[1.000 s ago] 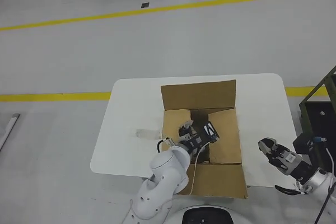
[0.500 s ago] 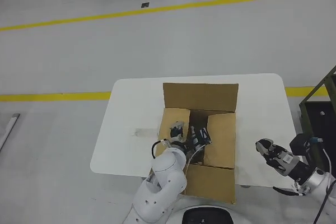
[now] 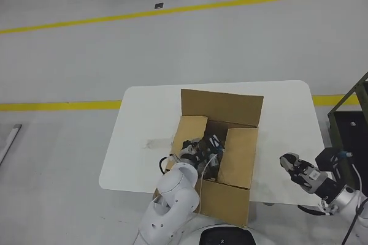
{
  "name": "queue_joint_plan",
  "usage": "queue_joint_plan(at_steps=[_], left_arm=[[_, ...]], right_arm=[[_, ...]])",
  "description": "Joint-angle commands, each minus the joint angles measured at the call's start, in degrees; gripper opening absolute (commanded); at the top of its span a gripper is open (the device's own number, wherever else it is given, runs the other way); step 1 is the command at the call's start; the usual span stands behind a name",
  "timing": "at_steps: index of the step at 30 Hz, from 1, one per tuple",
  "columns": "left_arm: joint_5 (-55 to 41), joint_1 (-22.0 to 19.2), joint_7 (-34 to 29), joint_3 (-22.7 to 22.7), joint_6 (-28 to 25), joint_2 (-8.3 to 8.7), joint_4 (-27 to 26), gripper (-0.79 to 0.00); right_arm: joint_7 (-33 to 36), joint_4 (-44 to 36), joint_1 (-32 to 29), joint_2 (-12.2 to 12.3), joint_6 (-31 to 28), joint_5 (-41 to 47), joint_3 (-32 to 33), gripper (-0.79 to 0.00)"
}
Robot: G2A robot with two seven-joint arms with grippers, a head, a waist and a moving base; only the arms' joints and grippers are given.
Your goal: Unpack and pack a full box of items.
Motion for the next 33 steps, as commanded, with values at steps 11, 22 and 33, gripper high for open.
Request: queue_joint_plan(at_steps=[11,22,33], left_arm=[[-11.5,-0.3,-2.3,-2.2,8.3,-1.31,-5.7,-0.785],[-16.1,-2.4,-3.7,-3.5,12.3,-1.99,-4.5,0.000],[-3.0,-4.2,-0.4,-7.1,9.1,-0.82,-1.8,0.000]], right_arm=[[1.9,-0.9,0.8,-0.2,2.7,1.3,0.5,-0.785],[8.0,0.9,8.6,-0.4,4.7,-0.5,-5.9,-0.785],[8.0,3.4,11.9,-0.9,6.2,-3.3,-11.0,-0.785]])
